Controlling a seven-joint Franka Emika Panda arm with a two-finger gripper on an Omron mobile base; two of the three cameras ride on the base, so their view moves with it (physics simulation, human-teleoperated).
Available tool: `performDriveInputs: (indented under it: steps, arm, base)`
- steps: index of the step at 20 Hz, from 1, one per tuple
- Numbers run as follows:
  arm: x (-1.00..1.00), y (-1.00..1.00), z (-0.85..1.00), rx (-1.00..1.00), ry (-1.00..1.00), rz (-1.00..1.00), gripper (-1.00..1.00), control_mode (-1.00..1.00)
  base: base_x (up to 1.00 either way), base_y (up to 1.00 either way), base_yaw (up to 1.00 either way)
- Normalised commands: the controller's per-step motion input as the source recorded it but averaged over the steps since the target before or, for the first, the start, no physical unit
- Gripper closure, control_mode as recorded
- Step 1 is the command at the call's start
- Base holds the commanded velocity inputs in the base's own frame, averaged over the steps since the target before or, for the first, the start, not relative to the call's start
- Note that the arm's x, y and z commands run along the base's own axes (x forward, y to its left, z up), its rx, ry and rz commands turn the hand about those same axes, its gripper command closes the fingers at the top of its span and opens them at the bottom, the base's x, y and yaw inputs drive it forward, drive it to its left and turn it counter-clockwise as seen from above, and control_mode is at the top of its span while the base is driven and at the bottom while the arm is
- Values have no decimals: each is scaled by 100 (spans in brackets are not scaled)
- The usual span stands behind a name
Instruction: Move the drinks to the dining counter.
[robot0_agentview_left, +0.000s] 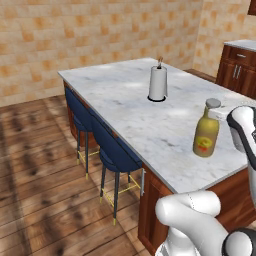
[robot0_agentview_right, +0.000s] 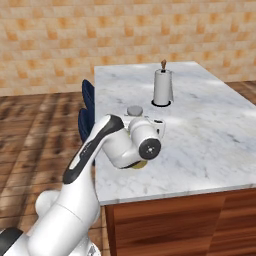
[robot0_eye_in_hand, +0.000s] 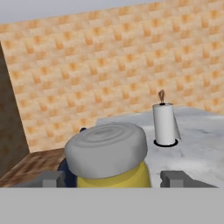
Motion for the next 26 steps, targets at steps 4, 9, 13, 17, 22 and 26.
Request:
performDriveInputs:
  steps: [4, 9, 13, 17, 22, 26]
  arm:
    - [18, 0, -19, 0, 0, 0, 100, -100]
    - [23, 0, -20, 0, 0, 0, 100, -100]
    - [17, 0, -23, 0, 0, 0, 100, -100]
    - [7, 0, -32, 0, 0, 0, 100, -100]
    - [8, 0, -28, 0, 0, 0, 100, -100]
    - [14, 0, -21, 0, 0, 0, 100, -100]
  base:
    - [0, 0, 0]
    - [0, 0, 0]
    - [0, 0, 0]
    - [0, 0, 0]
    - [0, 0, 0]
    - [0, 0, 0]
